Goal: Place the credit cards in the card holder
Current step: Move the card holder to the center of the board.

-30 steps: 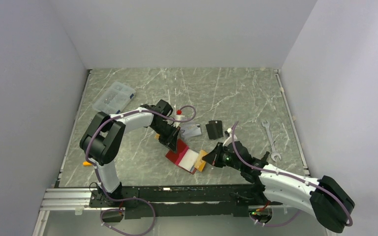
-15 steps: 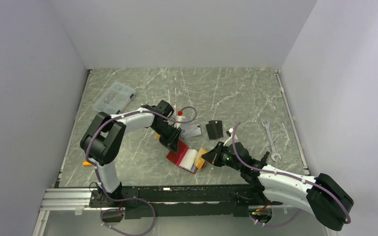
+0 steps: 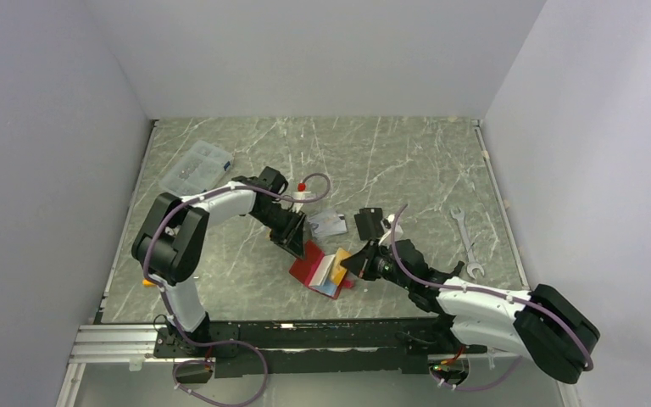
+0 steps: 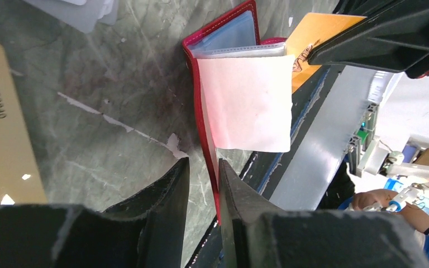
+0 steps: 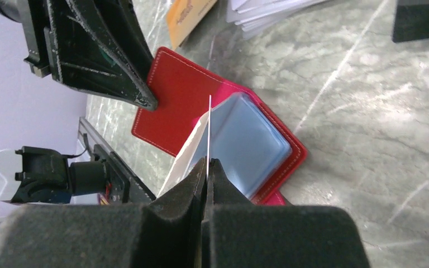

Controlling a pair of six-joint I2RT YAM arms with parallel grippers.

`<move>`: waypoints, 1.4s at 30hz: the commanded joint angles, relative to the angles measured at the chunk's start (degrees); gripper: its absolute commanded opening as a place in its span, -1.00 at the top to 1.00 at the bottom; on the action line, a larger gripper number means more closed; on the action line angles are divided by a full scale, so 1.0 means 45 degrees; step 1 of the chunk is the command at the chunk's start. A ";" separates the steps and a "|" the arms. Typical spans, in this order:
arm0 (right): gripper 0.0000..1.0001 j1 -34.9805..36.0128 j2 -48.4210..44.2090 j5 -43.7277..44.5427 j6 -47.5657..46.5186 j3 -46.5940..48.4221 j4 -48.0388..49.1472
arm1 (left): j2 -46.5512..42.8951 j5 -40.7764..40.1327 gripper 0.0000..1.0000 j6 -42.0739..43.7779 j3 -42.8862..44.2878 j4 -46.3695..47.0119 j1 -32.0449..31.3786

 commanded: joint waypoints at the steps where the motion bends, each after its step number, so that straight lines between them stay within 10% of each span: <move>1: 1.00 -0.0019 0.0450 -0.0501 -0.0555 0.0832 0.1532 | -0.0571 0.1221 0.38 0.0591 0.0138 -0.0420 0.0496; 29: 1.00 -0.0040 0.4700 -0.1811 -0.0853 0.2794 0.3041 | 0.0113 0.2547 0.34 0.0899 0.0475 -0.0700 0.0701; 42: 1.00 -0.0135 0.4309 -0.1470 -0.0727 0.2164 0.3200 | 0.0402 -0.1064 0.38 0.0704 0.0330 -0.0379 -0.0330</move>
